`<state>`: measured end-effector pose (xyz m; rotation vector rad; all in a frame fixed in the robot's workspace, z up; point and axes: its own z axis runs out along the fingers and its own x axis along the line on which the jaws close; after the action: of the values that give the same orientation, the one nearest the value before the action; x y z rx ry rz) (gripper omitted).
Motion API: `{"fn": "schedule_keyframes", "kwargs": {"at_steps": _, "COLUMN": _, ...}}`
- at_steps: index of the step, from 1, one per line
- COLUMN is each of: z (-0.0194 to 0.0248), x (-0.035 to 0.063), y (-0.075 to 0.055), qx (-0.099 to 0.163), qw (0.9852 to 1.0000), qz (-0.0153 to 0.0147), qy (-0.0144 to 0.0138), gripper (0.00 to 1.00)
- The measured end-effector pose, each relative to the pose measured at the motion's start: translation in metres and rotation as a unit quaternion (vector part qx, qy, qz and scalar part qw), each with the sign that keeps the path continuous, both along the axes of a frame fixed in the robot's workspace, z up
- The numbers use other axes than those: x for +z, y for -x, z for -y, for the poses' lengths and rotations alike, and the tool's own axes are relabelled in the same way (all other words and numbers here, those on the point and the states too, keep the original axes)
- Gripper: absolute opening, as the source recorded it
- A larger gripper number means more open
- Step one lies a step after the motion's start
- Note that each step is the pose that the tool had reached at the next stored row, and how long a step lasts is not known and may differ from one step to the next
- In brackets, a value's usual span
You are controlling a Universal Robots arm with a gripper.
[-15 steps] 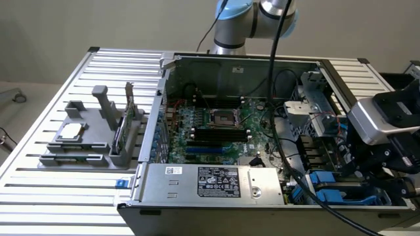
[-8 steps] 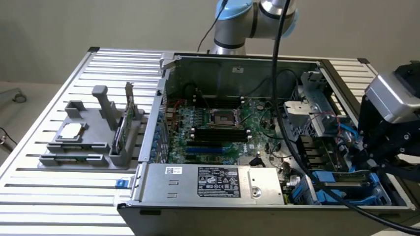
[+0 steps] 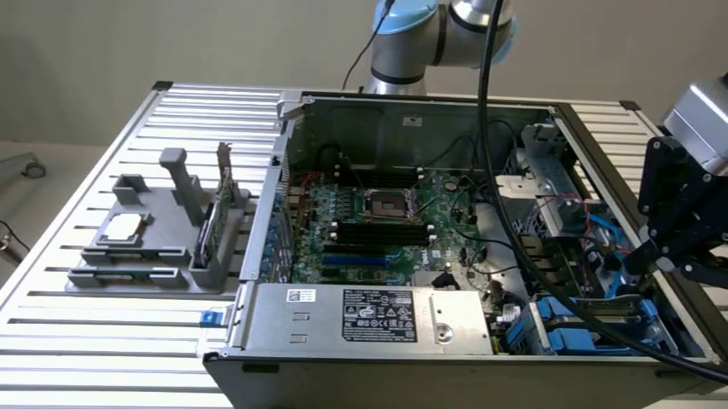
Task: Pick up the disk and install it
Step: 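Insert the disk into the insertion slot, then insert the first disk wire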
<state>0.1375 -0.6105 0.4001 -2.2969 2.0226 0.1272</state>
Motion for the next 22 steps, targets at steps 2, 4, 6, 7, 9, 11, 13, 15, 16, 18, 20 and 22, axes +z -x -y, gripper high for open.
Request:
{"fn": "schedule_keyframes", "kwargs": {"at_steps": 2, "z": 0.0, "x": 0.0, "y": 0.0, "qx": 0.0, "qw": 1.0, "qz": -0.0002, "qy": 0.0, "gripper": 0.11}}
{"fn": "schedule_keyframes", "kwargs": {"at_steps": 4, "z": 0.0, "x": 0.0, "y": 0.0, "qx": 0.0, "qw": 1.0, "qz": -0.0005, "qy": 0.0, "gripper": 0.11}}
{"fn": "schedule_keyframes", "kwargs": {"at_steps": 6, "z": 0.0, "x": 0.0001, "y": 0.0, "qx": 0.0, "qw": 1.0, "qz": -0.0008, "qy": 0.0001, "gripper": 0.11}}
{"fn": "schedule_keyframes", "kwargs": {"at_steps": 7, "z": 0.0, "x": 0.0, "y": 0.0, "qx": 0.0, "qw": 1.0, "qz": -0.0009, "qy": 0.0, "gripper": 0.11}}
{"fn": "schedule_keyframes", "kwargs": {"at_steps": 9, "z": 0.0, "x": 0.0001, "y": 0.0, "qx": 0.0, "qw": 1.0, "qz": -0.0012, "qy": 0.0001, "gripper": 0.11}}
{"fn": "schedule_keyframes", "kwargs": {"at_steps": 11, "z": 0.0, "x": 0.0001, "y": 0.0, "qx": 0.0, "qw": 1.0, "qz": -0.0014, "qy": 0.0, "gripper": 0.11}}
{"fn": "schedule_keyframes", "kwargs": {"at_steps": 13, "z": -0.0001, "x": 0.0, "y": 0.0003, "qx": 0.0, "qw": 1.0, "qz": -0.0011, "qy": 0.0013, "gripper": 0.11}}
{"fn": "schedule_keyframes", "kwargs": {"at_steps": 15, "z": -0.0001, "x": 0.0, "y": 0.0005, "qx": -0.008, "qw": 1.0, "qz": 0.0002, "qy": 0.0044, "gripper": 0.11}}
{"fn": "schedule_keyframes", "kwargs": {"at_steps": 16, "z": 0.0, "x": 0.0, "y": 0.0006, "qx": -0.017, "qw": 0.9998, "qz": 0.0002, "qy": 0.0044, "gripper": 0.11}}
{"fn": "schedule_keyframes", "kwargs": {"at_steps": 18, "z": -0.0001, "x": 0.0, "y": 0.0007, "qx": -0.034, "qw": 0.9994, "qz": 0.0001, "qy": 0.0044, "gripper": 0.11}}
{"fn": "schedule_keyframes", "kwargs": {"at_steps": 20, "z": -0.0001, "x": 0.0, "y": 0.0007, "qx": -0.051, "qw": 0.9987, "qz": 0.0001, "qy": 0.0044, "gripper": 0.11}}
{"fn": "schedule_keyframes", "kwargs": {"at_steps": 22, "z": -0.0001, "x": 0.0, "y": 0.0007, "qx": -0.07, "qw": 0.9976, "qz": 0.0, "qy": 0.0044, "gripper": 0.11}}
